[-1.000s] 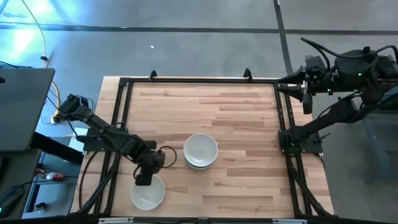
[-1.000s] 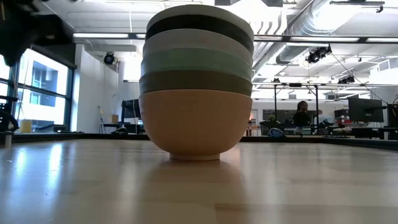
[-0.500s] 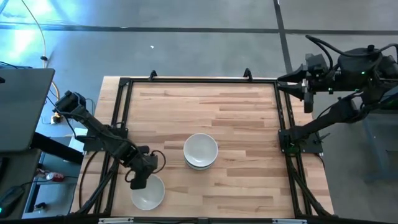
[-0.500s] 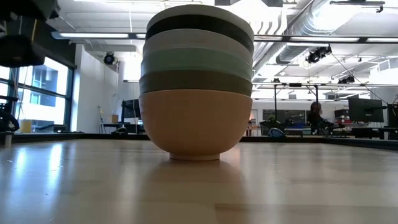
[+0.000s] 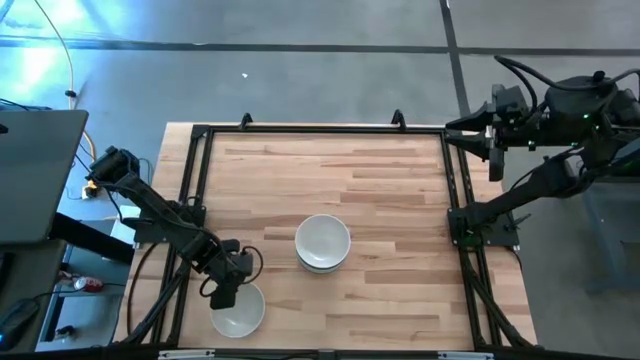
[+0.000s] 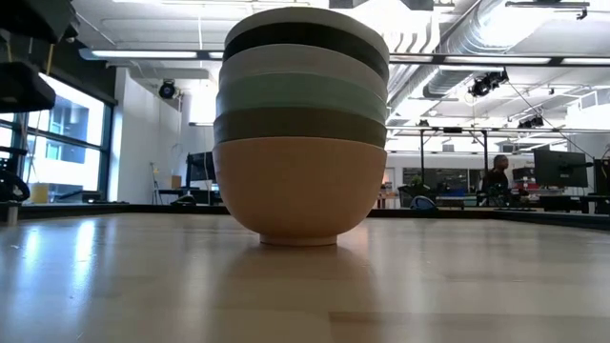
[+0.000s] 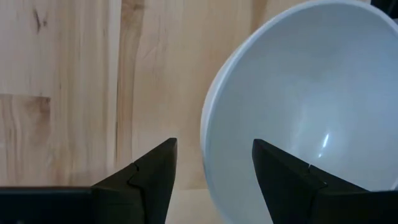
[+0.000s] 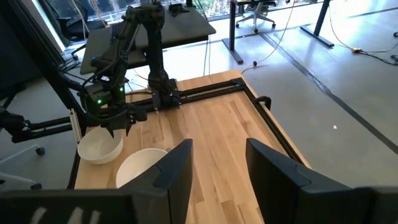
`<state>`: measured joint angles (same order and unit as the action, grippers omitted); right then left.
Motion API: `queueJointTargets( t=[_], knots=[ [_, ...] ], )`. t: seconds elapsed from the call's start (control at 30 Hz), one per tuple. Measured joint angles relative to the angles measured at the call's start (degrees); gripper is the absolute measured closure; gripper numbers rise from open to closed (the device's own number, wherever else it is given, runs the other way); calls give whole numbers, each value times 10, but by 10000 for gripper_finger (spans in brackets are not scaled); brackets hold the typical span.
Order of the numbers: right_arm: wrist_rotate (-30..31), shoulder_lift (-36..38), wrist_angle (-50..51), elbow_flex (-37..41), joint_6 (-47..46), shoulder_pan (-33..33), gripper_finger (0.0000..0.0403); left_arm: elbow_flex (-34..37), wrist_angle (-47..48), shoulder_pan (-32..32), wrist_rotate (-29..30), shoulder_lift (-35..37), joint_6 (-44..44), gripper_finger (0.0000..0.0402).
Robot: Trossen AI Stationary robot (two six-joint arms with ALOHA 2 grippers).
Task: Nest bowls inside each other
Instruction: Stack the white bowl on top of the white bowl
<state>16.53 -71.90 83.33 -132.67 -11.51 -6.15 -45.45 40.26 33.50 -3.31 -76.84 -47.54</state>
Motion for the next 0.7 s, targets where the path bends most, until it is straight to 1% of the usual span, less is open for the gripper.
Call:
queueJointTargets(
  t=[0.3, 0.53, 0.7],
  knots=[
    [0, 0, 0, 0, 0, 0, 261, 1, -4, 0, 7, 0, -5, 202],
    [0, 0, 0, 0, 0, 0, 261, 13, -13, -1, 11, 0, -31, 202],
    [0, 0, 0, 0, 0, 0, 261, 16, -11, -1, 15, 0, -35, 202]
  ],
)
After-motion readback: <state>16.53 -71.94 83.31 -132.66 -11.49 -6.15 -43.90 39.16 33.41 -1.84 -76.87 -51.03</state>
